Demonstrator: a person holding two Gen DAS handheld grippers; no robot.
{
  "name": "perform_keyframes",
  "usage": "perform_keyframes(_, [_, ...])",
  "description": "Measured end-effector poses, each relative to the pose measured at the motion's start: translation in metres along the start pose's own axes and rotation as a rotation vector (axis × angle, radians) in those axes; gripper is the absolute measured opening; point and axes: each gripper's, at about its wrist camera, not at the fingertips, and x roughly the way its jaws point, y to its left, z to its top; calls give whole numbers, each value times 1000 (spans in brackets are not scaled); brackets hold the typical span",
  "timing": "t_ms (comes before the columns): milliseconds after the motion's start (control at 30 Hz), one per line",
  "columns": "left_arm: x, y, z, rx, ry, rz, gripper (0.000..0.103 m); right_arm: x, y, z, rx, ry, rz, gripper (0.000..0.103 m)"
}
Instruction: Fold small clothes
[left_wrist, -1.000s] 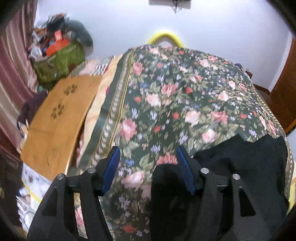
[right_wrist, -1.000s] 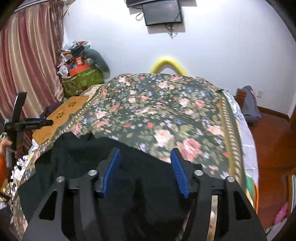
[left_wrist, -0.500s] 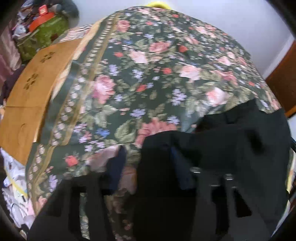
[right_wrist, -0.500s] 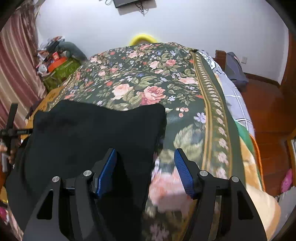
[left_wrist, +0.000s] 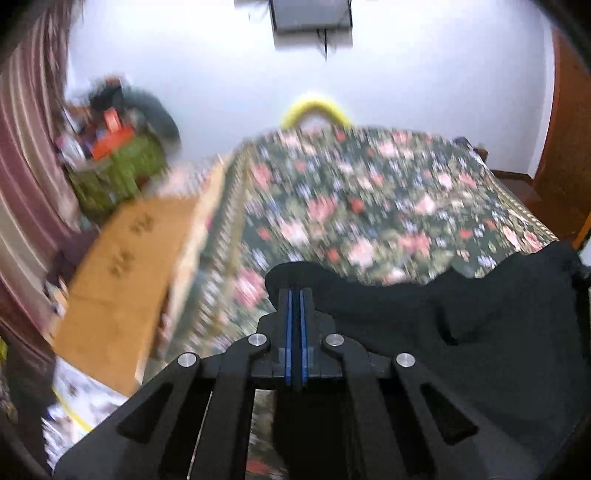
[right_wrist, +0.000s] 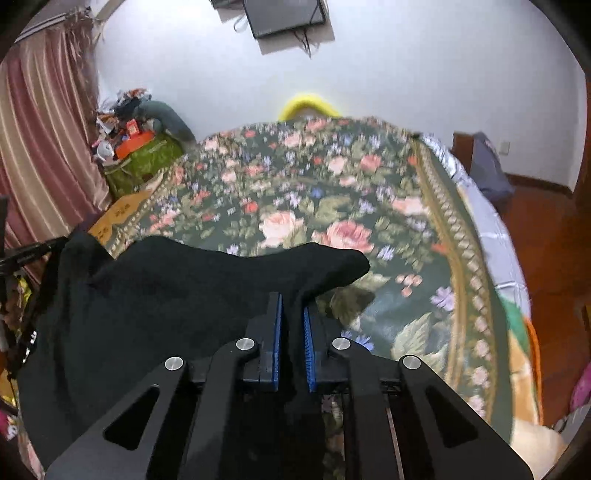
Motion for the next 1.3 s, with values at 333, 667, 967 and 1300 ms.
perform_keyframes(333, [70, 25, -24, -31, 176, 112, 0, 12, -22, -16, 53, 52, -109, 9])
perform_keyframes(667, [49, 16, -48, -46, 241, -25, 10, -21, -19, -19, 63, 75, -100, 37])
perform_keyframes(967, [-5, -21, -81, 16, 265, -185, 58, -53, 33, -42, -26, 106, 5, 66])
perform_keyframes(1300, [-35, -23, -139, -12, 303, -180, 70, -81, 28, -121, 64, 225, -39, 67])
